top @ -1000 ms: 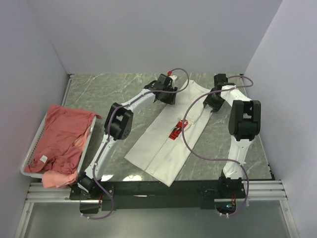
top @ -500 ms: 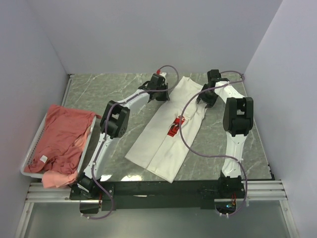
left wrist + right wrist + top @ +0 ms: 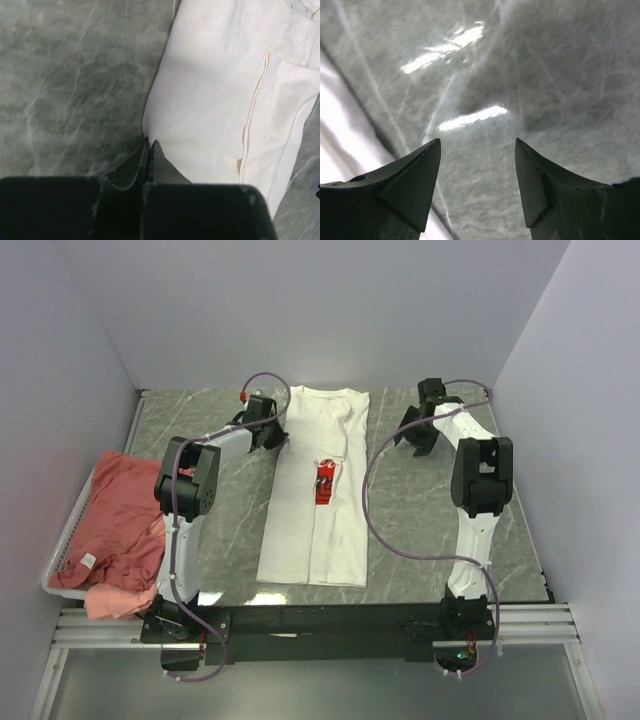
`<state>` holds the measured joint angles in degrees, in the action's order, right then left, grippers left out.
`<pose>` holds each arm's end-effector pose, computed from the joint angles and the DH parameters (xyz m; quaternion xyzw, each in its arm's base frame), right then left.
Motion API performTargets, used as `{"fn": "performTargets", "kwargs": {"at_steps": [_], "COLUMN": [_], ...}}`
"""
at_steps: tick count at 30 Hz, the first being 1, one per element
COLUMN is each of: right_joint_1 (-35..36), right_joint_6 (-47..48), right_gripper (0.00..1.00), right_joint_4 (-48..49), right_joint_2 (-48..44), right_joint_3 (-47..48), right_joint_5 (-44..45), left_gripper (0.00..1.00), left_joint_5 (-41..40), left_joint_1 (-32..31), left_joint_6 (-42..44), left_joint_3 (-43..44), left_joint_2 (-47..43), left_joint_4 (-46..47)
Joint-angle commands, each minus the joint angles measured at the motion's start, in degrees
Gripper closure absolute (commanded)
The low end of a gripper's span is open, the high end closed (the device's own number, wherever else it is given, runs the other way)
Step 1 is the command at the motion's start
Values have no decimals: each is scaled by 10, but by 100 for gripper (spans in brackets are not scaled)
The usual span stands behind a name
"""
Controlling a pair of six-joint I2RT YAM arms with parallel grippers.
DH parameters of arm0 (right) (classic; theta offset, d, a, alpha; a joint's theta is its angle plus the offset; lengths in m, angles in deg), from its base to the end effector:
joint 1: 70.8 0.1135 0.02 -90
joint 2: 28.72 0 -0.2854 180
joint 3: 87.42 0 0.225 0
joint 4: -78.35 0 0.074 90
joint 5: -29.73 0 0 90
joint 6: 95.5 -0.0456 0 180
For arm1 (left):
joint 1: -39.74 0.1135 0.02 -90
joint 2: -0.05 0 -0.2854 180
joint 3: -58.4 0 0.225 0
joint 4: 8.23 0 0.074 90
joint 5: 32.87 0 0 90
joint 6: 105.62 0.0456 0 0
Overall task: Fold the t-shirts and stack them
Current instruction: Fold the tshirt
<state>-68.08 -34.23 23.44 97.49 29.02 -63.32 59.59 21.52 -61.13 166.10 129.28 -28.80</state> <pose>0.4608 0.0243 0.1975 0.2138 0.9516 0.0844 0.2039 0.4729 -0.1577 0.1718 -0.2071 0.8900 -0.2309 0.3343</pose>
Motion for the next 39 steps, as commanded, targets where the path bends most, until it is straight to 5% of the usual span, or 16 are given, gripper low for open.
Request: {"fn": "performTargets", "kwargs": {"at_steps": [1, 4, 8, 11, 15, 24, 32, 39], "right_joint_1": [15, 26, 51, 78, 130, 258, 396, 523], "right_joint_6": [10, 9, -5, -27, -71, -188, -279, -324], "right_gripper": [32, 32, 32, 34, 36, 43, 50, 52], "right_joint_4": [15, 40, 75, 96, 133, 189, 174, 140], "right_joint_2": [-70, -109, -169, -218, -309, -519, -647, -627], "right_joint_3": [-19, -68, -147, -205, -317, -570, -683, -644], "right_joint_5": [-5, -13, -18, -19, -13, 3, 42, 120], "left_gripper": [100, 84, 47, 39, 38, 31, 41, 58], "left_joint_5": [-30, -29, -42, -61, -92, -105, -150, -90], "left_joint_1": [-12, -11, -11, -11, -13, -73, -214, -313], "left_joint_6": [-51, -38, -12, -6, -34, -115, -164, -143], "left_joint_3": [-59, -33, -27, -34, -87, -438, -521, -532], "left_joint_2": [-37, -37, -76, -123, -216, -511, -652, -648], "left_joint_4": [17, -10, -40, -79, -141, -160, -226, -186]}}
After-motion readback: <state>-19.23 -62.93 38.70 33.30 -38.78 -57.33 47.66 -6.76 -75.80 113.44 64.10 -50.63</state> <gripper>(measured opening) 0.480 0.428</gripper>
